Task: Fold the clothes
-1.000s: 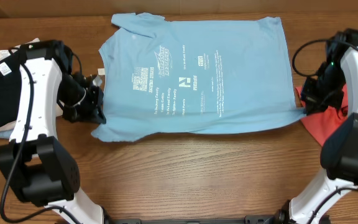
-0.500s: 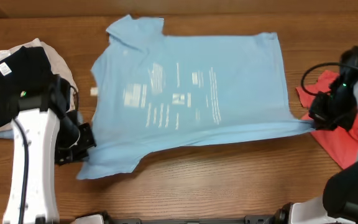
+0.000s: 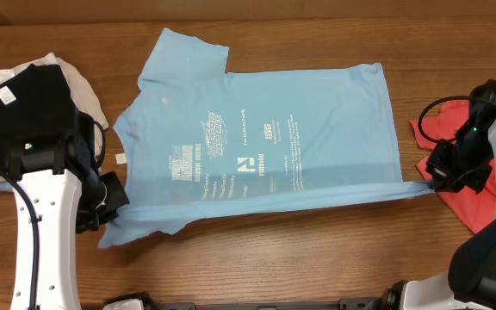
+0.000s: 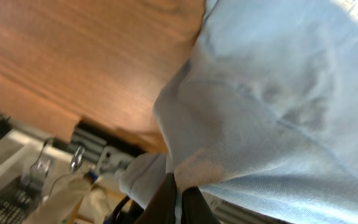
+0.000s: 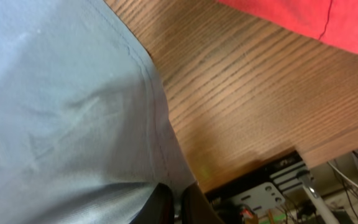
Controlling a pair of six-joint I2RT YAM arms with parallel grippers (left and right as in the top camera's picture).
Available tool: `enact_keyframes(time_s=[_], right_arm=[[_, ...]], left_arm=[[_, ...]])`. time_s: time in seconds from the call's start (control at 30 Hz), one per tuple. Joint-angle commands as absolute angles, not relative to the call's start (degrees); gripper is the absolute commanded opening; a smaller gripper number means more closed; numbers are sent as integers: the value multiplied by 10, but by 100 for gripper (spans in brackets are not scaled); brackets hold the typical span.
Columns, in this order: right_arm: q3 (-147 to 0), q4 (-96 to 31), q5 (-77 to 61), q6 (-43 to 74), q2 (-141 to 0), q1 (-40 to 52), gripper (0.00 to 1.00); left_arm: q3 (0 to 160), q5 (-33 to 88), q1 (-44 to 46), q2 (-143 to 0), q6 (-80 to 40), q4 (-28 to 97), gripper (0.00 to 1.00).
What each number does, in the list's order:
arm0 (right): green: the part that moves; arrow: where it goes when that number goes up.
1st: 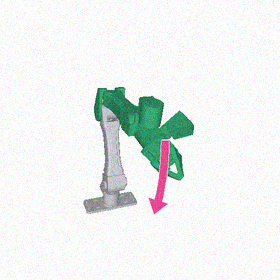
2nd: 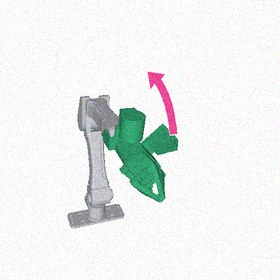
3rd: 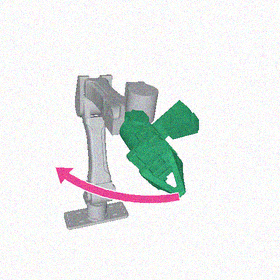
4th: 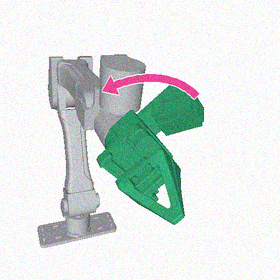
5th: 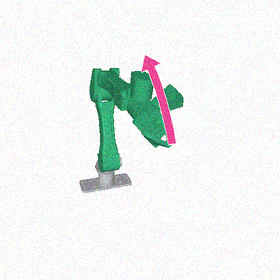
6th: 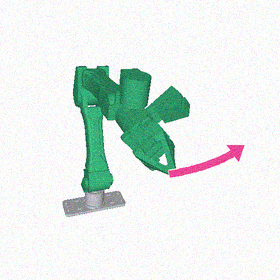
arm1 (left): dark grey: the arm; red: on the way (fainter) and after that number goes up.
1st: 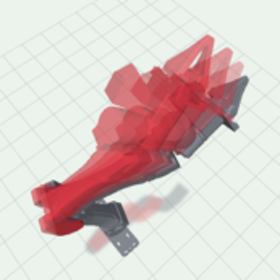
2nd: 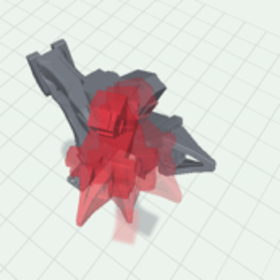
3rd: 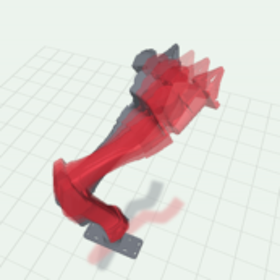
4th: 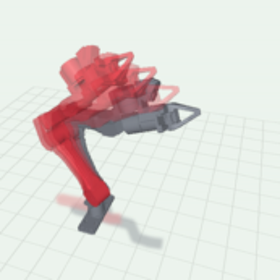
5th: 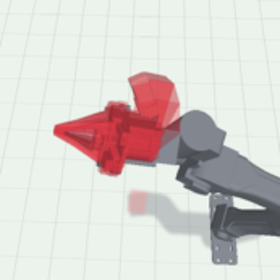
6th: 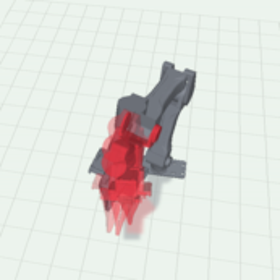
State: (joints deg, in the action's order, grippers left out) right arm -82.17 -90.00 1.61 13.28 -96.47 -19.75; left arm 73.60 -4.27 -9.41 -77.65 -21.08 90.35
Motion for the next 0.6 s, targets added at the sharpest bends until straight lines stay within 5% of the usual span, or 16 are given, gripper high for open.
enact_keyframes(time_s=[0.0,0.57], right_arm=[[-819,-887,25,137,-952,-199,7],[-819,-834,14,131,-952,-199,10]], left_arm=[[733,-35,-97,-775,-216,879,4],[730,9,-97,-809,-197,779,4]])
